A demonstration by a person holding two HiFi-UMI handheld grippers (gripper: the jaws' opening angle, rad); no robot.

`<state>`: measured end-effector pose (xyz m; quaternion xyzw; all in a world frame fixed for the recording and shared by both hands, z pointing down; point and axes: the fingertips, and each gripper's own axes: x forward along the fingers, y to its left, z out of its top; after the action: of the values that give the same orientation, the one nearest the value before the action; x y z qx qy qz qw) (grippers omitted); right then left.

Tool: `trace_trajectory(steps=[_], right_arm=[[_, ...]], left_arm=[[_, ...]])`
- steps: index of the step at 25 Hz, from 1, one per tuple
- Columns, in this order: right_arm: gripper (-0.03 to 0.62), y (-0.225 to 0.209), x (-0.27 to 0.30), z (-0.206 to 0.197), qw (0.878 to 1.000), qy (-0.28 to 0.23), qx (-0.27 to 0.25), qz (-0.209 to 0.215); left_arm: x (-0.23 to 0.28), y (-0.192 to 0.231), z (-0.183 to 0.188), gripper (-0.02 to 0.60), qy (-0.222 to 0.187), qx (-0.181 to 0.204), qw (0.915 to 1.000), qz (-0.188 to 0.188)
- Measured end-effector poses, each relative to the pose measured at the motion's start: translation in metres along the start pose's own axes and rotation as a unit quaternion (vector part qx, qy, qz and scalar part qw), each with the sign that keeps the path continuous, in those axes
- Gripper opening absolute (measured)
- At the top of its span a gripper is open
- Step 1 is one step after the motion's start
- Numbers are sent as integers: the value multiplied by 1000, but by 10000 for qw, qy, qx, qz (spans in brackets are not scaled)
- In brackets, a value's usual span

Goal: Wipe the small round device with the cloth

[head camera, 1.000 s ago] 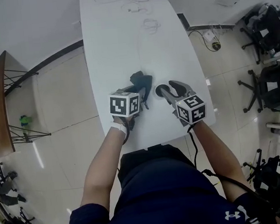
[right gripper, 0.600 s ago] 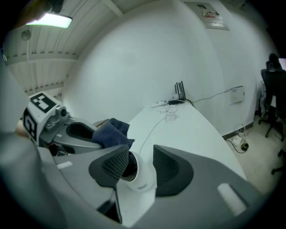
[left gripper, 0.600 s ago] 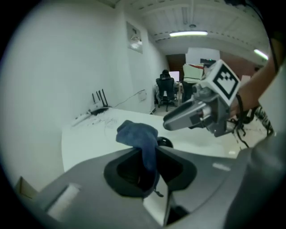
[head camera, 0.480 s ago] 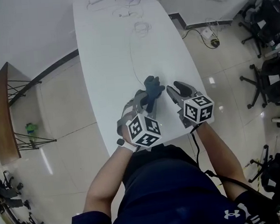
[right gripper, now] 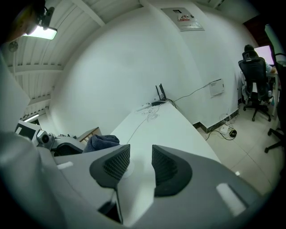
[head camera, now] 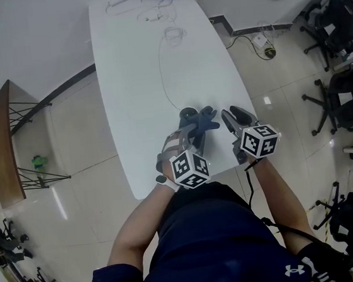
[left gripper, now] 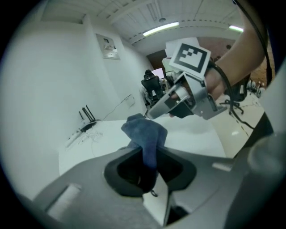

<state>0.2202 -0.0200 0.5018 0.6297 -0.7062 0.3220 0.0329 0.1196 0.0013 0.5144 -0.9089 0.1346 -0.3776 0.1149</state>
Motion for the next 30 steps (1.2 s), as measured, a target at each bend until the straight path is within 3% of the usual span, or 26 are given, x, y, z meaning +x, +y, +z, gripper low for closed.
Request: trace_trajectory(steps=[4, 7, 9, 11, 13, 14, 15, 17, 19, 22, 25, 26, 28, 30], right_arm=[[156, 2, 1, -4, 9999, 77, -20, 78], [155, 7, 3, -5, 9997, 139, -75, 167], [155, 9, 5, -5, 9997, 147, -81, 200], [153, 14, 9, -5, 9993, 181, -215, 240], [155, 24, 18, -15, 9951, 378, -822, 389], [174, 31, 25, -26, 9883, 562, -1313, 537], [215, 38, 34, -40, 9770, 777, -1856, 706], [277, 51, 53, -68, 9485, 1152, -2783, 977], [321, 61, 70, -86, 9314, 1358, -3195, 1090], [356, 69, 91, -94, 9260, 1471, -3327, 1011], [357, 71, 103, -96, 9224, 1449, -3483, 826], [356, 70, 106, -97, 9215, 1432, -3523, 796], [336, 69, 108, -100, 9216, 1390, -3538, 789], [327, 70, 109, -101, 9239, 1354, -3489, 791]], left_arm=[[-15, 11, -4, 81, -478, -926, 9946, 28], [-38, 33, -2, 81, -976, -1958, 9754, 270], [-50, 51, -10, 81, -1194, -2910, 9483, 434], [-56, 68, -27, 81, -1300, -4036, 9044, 477], [-56, 77, -48, 81, -1289, -4871, 8628, 406], [-56, 80, -57, 81, -1259, -5087, 8509, 369], [-56, 82, -62, 81, -1223, -5174, 8463, 334], [-58, 83, -58, 81, -1205, -5070, 8533, 203], [-60, 79, -39, 81, -1228, -4736, 8721, -33], [-53, 62, -10, 81, -1051, -3967, 9109, -419], [-40, 45, 4, 81, -799, -2765, 9557, -622], [-36, 39, 5, 81, -738, -2372, 9661, -709], [-29, 26, 6, 80, -609, -1823, 9759, -1034], [-22, 15, -1, 80, -451, -1502, 9775, -1410]])
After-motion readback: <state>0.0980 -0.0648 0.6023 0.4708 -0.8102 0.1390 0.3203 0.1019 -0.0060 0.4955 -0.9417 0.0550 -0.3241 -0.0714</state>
